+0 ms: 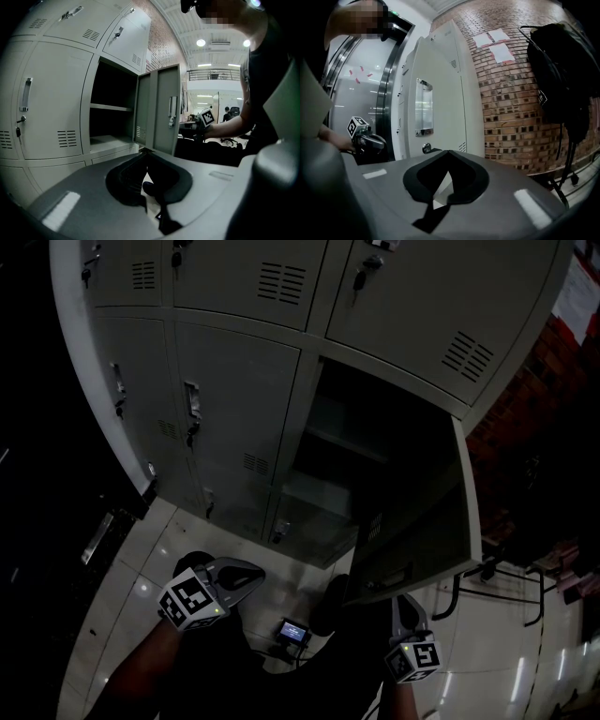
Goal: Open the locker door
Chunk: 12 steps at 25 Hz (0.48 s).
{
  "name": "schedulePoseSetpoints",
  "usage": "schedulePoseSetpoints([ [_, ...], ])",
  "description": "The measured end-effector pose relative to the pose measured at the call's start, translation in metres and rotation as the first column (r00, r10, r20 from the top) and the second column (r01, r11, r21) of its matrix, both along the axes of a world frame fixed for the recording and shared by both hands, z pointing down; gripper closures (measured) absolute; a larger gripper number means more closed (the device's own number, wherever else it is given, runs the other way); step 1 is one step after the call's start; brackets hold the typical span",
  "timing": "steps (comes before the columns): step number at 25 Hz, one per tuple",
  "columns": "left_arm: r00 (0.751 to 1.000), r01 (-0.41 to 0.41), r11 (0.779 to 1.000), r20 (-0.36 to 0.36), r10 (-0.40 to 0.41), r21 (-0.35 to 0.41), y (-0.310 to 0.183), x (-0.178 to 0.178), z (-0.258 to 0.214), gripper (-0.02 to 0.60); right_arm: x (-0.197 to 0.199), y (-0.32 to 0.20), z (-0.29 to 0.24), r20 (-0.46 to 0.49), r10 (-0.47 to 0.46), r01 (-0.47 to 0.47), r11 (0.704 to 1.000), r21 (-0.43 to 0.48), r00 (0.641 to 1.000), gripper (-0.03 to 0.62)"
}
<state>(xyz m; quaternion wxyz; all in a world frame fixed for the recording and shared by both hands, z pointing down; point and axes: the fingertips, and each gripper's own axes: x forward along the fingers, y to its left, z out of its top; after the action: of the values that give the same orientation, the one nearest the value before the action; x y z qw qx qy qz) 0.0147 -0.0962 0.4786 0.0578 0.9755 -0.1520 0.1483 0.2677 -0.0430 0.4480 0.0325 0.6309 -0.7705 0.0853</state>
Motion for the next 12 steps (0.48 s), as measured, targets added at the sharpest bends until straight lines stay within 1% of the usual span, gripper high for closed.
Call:
schedulePoseSetpoints([
  [5,1.0,0.002,1.0,0.004,-0.001,-0.002,-0.0001,-0.0004,0.0017,0.571,-0.0005,0.0001,0.0002,-0.005,-0.002,0.002,1.0,-0.001,1.0,0.594],
  [12,1.0,0.001,1.0,0.002,-0.001,-0.001,-0.0002,-0.0003,0.0003,0.571,-0.0062,-0.0004,0.0011,-0.041,-0.019,0.019,1.0,-0.006,0.999,0.593],
])
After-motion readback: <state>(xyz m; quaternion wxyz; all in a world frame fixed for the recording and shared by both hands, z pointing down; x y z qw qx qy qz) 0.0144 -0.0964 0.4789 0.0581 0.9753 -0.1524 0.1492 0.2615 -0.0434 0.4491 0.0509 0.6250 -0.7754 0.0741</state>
